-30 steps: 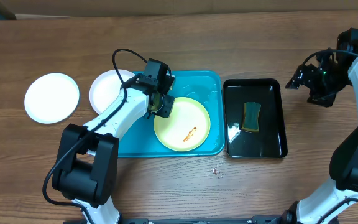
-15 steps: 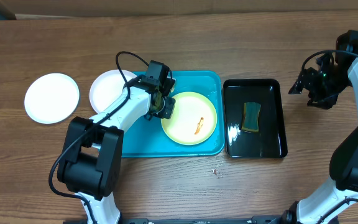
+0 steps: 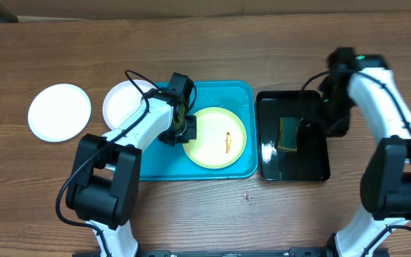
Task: Clean dirty plates on tray and stack at the side
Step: 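Grasp the green sponge in the black tray with the right gripper and lift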
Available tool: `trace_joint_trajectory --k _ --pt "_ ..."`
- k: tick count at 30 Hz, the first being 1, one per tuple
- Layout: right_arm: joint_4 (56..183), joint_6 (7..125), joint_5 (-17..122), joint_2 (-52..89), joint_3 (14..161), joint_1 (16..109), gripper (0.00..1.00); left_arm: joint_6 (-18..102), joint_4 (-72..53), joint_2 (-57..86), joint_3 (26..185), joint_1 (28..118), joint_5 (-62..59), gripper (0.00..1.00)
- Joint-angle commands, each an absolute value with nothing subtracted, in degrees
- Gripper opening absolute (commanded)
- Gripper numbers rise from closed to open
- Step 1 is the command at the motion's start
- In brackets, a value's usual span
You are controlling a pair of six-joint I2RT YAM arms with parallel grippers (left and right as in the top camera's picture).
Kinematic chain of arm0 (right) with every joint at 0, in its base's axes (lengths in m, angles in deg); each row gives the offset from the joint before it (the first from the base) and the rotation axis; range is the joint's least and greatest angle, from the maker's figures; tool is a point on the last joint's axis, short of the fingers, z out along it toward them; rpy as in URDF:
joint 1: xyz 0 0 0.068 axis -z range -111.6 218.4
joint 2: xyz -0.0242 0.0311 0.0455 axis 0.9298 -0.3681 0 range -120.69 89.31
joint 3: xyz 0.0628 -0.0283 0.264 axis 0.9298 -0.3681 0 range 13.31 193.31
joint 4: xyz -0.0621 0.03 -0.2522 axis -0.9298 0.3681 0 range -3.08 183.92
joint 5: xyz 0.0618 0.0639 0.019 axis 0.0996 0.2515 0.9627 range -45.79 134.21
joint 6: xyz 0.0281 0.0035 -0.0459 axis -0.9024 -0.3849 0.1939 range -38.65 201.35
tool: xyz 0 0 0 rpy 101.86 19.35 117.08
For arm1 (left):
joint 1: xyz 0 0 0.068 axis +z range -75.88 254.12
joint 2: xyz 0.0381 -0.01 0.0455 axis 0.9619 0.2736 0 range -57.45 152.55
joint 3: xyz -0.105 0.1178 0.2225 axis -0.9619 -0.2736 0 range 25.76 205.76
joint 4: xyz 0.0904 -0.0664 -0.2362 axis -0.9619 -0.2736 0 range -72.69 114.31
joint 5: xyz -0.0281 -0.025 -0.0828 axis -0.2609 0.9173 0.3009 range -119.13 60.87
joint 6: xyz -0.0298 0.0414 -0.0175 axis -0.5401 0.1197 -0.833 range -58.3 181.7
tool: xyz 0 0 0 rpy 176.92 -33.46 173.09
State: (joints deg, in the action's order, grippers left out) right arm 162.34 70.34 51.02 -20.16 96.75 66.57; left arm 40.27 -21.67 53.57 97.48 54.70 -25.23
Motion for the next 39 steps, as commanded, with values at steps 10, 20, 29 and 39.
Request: trace_joint_trajectory --k 10,20,29,39 --pt "146.9 66.1 47.1 -19.6 79.7 57.2 0.12 36.4 -22.3 55.0 98.4 55.6 -26.6 0.31" --pt "157.8 66.6 45.5 -19.5 92.5 58.4 0.51 39.9 -20.4 55.0 98.9 55.9 -26.6 0.38" --pt "153.1 64.7 45.5 -20.0 95.6 58.3 0.58 39.9 -20.0 55.0 99.7 55.9 -26.6 0.4" --pt "132.8 64.4 45.6 -20.8 82.5 58.4 0.3 39.9 -20.0 55.0 99.7 55.9 -26.6 0.43"
